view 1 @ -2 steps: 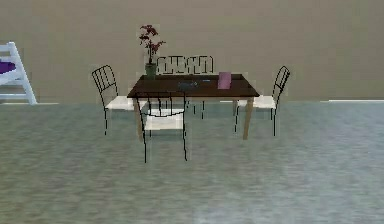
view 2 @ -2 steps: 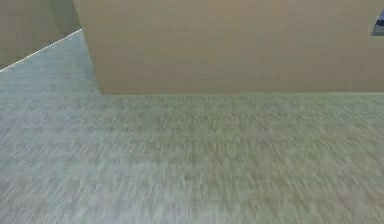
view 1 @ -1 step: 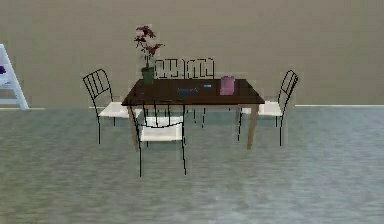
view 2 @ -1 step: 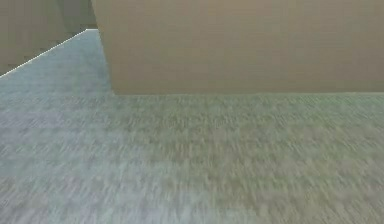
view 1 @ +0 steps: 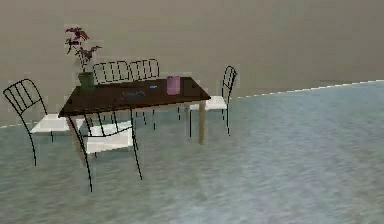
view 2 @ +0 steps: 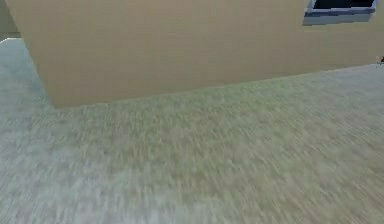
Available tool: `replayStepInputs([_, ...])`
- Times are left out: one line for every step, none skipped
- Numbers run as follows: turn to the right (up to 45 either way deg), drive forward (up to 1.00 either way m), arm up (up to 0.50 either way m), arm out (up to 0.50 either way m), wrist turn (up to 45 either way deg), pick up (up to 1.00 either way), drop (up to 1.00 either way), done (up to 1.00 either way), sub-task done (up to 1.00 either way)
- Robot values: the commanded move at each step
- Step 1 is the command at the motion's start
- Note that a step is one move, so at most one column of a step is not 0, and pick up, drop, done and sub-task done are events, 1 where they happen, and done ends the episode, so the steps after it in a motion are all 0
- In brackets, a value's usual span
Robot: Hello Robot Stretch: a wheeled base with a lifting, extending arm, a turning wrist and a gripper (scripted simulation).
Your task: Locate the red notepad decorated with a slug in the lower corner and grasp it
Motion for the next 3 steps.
replayStepInputs([0.0,1.00,0.00,0.00,0.0,0.00,0.00,0.00,0.00])
replayStepInputs([6.0,0.00,0.00,0.00,0.0,0.00,0.00,0.00,0.00])
replayStepInputs([0.0,0.40,0.00,0.00,0.0,0.00,0.00,0.00,0.00])
